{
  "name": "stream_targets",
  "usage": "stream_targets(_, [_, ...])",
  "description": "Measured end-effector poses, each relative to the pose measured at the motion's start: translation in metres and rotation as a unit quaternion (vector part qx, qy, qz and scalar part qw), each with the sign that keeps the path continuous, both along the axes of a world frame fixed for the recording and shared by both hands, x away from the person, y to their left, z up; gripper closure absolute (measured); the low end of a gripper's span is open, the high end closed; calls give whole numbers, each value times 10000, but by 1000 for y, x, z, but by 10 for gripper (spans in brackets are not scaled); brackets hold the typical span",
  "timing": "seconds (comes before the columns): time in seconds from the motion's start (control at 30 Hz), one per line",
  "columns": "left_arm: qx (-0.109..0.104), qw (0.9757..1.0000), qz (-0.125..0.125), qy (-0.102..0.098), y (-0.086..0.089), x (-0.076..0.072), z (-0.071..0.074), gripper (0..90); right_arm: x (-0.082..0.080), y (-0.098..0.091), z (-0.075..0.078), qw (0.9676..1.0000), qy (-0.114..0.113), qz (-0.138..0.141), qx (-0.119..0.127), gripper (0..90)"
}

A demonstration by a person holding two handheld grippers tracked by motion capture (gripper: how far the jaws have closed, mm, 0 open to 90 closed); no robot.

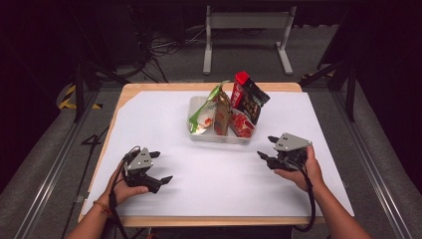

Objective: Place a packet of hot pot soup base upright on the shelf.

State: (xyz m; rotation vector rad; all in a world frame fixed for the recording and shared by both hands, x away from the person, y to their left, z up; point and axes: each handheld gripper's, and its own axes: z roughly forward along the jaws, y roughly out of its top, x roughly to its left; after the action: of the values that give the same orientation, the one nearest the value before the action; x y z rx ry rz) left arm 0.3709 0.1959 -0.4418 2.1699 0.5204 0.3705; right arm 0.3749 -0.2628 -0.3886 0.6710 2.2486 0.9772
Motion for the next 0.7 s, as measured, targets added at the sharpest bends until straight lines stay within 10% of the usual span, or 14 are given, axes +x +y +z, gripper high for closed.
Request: stream_targets(0.7, [22,10000,-1,16,-1,-1,-1,71,-19,-25,-13,9999,-65,-133,-24,199])
